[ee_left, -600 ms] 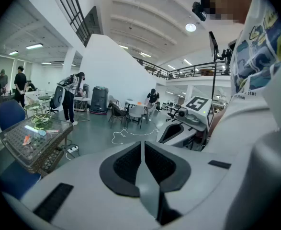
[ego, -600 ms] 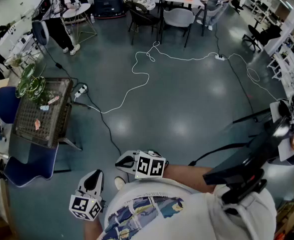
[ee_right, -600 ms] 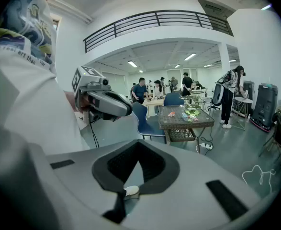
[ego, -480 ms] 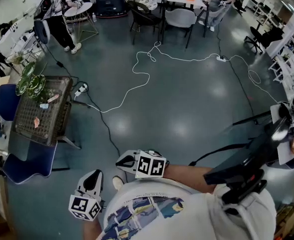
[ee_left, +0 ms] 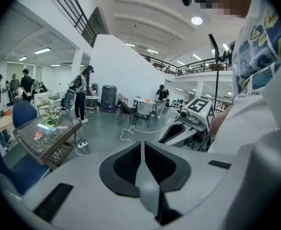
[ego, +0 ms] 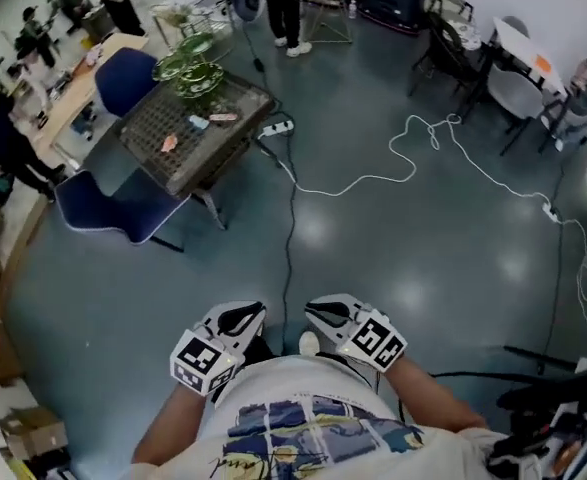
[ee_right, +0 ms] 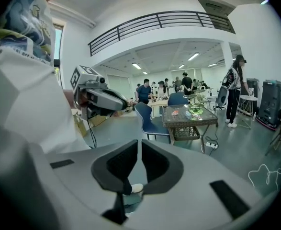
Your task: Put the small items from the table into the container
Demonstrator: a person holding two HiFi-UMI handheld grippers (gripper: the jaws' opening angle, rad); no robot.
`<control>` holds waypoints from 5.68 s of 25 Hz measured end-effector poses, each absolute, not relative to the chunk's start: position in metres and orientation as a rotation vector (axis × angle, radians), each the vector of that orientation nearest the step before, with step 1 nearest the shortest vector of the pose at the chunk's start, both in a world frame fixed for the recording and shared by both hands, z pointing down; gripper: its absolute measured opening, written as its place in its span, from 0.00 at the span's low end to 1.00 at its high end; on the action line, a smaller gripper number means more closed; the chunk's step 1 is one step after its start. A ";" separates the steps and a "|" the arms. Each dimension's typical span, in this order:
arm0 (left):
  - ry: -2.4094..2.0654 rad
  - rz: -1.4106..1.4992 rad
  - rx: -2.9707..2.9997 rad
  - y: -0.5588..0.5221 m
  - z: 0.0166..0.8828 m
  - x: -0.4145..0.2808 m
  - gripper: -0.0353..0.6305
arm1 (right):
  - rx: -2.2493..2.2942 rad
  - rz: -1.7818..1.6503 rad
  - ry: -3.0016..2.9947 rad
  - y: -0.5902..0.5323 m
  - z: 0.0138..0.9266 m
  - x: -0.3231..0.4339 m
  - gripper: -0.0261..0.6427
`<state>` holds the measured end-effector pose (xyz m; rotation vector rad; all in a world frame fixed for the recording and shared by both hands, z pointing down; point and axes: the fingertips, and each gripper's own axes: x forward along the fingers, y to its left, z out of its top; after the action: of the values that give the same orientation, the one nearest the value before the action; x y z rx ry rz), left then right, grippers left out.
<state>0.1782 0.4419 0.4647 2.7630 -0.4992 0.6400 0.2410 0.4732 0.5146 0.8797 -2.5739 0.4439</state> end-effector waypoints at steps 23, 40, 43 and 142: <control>-0.684 0.469 2.712 0.167 0.459 -0.045 0.11 | 0.849 0.290 -2.469 0.173 0.517 0.041 0.16; -1.070 0.291 2.427 -0.021 0.468 -0.136 0.11 | 0.571 0.172 -2.374 -0.132 0.603 -0.043 0.32; -1.145 0.295 2.378 -0.061 0.464 -0.132 0.12 | 0.509 0.141 -2.355 -0.196 0.628 -0.051 0.35; -1.094 0.187 2.431 0.023 0.440 -0.173 0.11 | 0.518 0.191 -2.483 -0.066 0.540 -0.094 0.16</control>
<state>-0.1734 0.0229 0.4397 2.4313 -1.0937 0.1874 -0.0943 -0.0657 0.5399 0.5184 -2.4831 0.1909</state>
